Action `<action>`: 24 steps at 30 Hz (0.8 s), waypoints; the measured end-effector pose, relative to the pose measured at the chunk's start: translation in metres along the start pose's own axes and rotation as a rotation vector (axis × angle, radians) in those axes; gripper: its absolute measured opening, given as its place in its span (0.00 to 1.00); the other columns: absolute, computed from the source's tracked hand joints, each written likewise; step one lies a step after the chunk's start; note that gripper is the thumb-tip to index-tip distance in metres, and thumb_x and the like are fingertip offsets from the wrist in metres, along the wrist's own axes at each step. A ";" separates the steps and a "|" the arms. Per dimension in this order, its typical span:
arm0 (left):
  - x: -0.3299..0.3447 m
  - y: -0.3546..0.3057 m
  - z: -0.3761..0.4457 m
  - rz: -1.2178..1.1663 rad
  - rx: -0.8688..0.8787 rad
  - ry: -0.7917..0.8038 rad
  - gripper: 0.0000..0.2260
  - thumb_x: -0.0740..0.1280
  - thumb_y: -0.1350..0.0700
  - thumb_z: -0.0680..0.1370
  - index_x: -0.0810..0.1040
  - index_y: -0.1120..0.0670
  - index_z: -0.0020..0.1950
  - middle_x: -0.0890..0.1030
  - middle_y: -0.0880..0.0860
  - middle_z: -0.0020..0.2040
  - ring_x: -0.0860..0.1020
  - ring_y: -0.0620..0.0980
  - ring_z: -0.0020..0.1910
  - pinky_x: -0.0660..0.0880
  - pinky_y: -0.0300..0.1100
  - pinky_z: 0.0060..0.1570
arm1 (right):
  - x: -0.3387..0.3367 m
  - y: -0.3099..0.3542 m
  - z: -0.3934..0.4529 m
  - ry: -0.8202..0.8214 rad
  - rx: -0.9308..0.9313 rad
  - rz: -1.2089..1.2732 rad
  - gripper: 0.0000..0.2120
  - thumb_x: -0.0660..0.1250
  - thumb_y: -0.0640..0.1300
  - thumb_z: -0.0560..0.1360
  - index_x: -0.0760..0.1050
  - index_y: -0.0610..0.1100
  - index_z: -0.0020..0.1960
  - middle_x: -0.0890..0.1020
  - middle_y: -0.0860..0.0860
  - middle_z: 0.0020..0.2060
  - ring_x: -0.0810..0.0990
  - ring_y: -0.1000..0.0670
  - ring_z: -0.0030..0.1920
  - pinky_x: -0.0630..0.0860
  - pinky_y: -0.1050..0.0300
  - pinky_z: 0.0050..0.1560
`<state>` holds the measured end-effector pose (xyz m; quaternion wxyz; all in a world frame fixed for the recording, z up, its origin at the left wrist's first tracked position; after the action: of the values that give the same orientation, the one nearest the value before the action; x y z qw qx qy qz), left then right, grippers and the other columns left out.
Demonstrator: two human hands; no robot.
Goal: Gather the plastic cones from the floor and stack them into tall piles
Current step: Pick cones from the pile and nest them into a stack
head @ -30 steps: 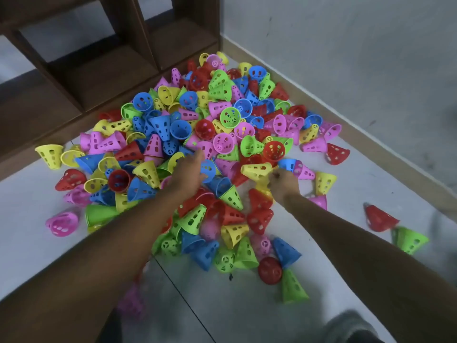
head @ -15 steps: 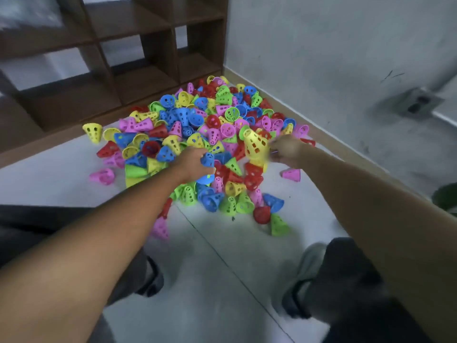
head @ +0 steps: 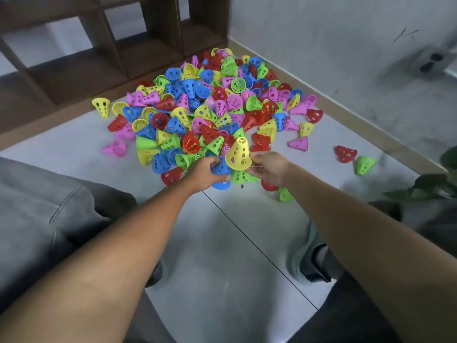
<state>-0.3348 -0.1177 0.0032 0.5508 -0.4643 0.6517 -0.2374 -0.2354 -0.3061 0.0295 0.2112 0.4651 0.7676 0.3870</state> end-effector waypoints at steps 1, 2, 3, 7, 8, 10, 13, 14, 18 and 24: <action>0.000 0.000 0.002 -0.010 -0.003 0.013 0.30 0.80 0.50 0.70 0.77 0.57 0.69 0.78 0.48 0.57 0.78 0.50 0.59 0.75 0.43 0.56 | 0.003 -0.001 0.002 -0.010 0.002 0.000 0.12 0.57 0.36 0.84 0.79 0.42 0.49 0.82 0.46 0.44 0.81 0.51 0.41 0.79 0.62 0.39; 0.000 -0.001 0.004 -0.023 0.002 0.027 0.28 0.80 0.50 0.70 0.78 0.55 0.67 0.79 0.47 0.55 0.78 0.50 0.58 0.75 0.42 0.55 | 0.005 -0.003 0.005 -0.026 0.010 0.002 0.12 0.57 0.36 0.84 0.78 0.42 0.48 0.82 0.46 0.43 0.81 0.51 0.41 0.79 0.62 0.40; 0.000 -0.002 0.006 -0.041 0.010 0.037 0.26 0.81 0.50 0.70 0.79 0.55 0.65 0.79 0.45 0.54 0.78 0.49 0.57 0.74 0.41 0.54 | 0.007 -0.006 0.007 -0.041 0.014 0.005 0.12 0.58 0.36 0.84 0.78 0.42 0.47 0.82 0.46 0.43 0.81 0.51 0.41 0.79 0.61 0.40; 0.007 -0.001 0.015 -0.126 -0.010 0.044 0.23 0.82 0.55 0.67 0.82 0.52 0.61 0.84 0.46 0.52 0.82 0.47 0.54 0.78 0.42 0.54 | 0.013 -0.014 0.027 -0.062 0.018 -0.017 0.11 0.59 0.35 0.82 0.80 0.40 0.49 0.83 0.44 0.48 0.81 0.49 0.45 0.80 0.59 0.44; 0.010 0.001 0.017 -0.146 -0.018 0.054 0.23 0.83 0.56 0.67 0.82 0.51 0.60 0.85 0.47 0.52 0.82 0.46 0.53 0.79 0.43 0.56 | 0.014 -0.016 0.033 -0.075 0.015 -0.026 0.12 0.59 0.35 0.82 0.81 0.39 0.49 0.83 0.43 0.48 0.81 0.49 0.45 0.80 0.58 0.45; 0.016 0.004 0.022 -0.184 -0.039 0.083 0.23 0.82 0.57 0.67 0.81 0.52 0.60 0.85 0.47 0.52 0.83 0.45 0.53 0.79 0.43 0.56 | 0.013 -0.019 0.045 -0.114 0.012 -0.045 0.12 0.59 0.35 0.82 0.82 0.37 0.53 0.84 0.43 0.48 0.81 0.48 0.45 0.80 0.60 0.42; 0.024 0.008 0.032 -0.237 -0.073 0.109 0.26 0.81 0.58 0.69 0.78 0.53 0.65 0.83 0.44 0.52 0.81 0.41 0.52 0.77 0.38 0.52 | 0.007 -0.025 0.055 -0.185 0.026 -0.042 0.12 0.60 0.34 0.82 0.82 0.37 0.56 0.84 0.44 0.47 0.82 0.49 0.42 0.80 0.62 0.35; 0.027 0.010 0.035 -0.251 -0.089 0.117 0.30 0.82 0.57 0.68 0.75 0.52 0.67 0.82 0.45 0.55 0.81 0.41 0.53 0.76 0.38 0.53 | 0.004 -0.027 0.059 -0.200 0.029 -0.050 0.12 0.60 0.34 0.81 0.82 0.38 0.54 0.84 0.44 0.46 0.82 0.50 0.41 0.80 0.62 0.35; 0.042 0.025 0.044 -0.257 -0.121 0.109 0.37 0.82 0.52 0.69 0.67 0.46 0.73 0.80 0.49 0.58 0.82 0.46 0.56 0.78 0.39 0.55 | -0.004 -0.037 0.077 -0.156 0.036 -0.199 0.09 0.63 0.32 0.78 0.82 0.36 0.51 0.85 0.39 0.51 0.84 0.47 0.43 0.84 0.57 0.44; 0.061 0.056 0.047 -0.211 -0.204 0.091 0.34 0.83 0.56 0.65 0.74 0.53 0.68 0.80 0.48 0.56 0.80 0.46 0.52 0.76 0.37 0.47 | -0.032 -0.051 0.099 -0.323 -0.005 -0.560 0.12 0.64 0.46 0.81 0.79 0.43 0.61 0.82 0.45 0.51 0.83 0.43 0.50 0.82 0.48 0.54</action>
<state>-0.3079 -0.1353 -0.0864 0.4426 -0.5726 0.6442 -0.2475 -0.1806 -0.3081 -0.0730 0.4297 0.2906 0.8215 0.2368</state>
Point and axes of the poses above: each hand's wrist, its own z-axis towards the middle knuckle, its own x-axis out of the palm, y = z × x, the point moved 2 cm from there along z, towards the middle knuckle
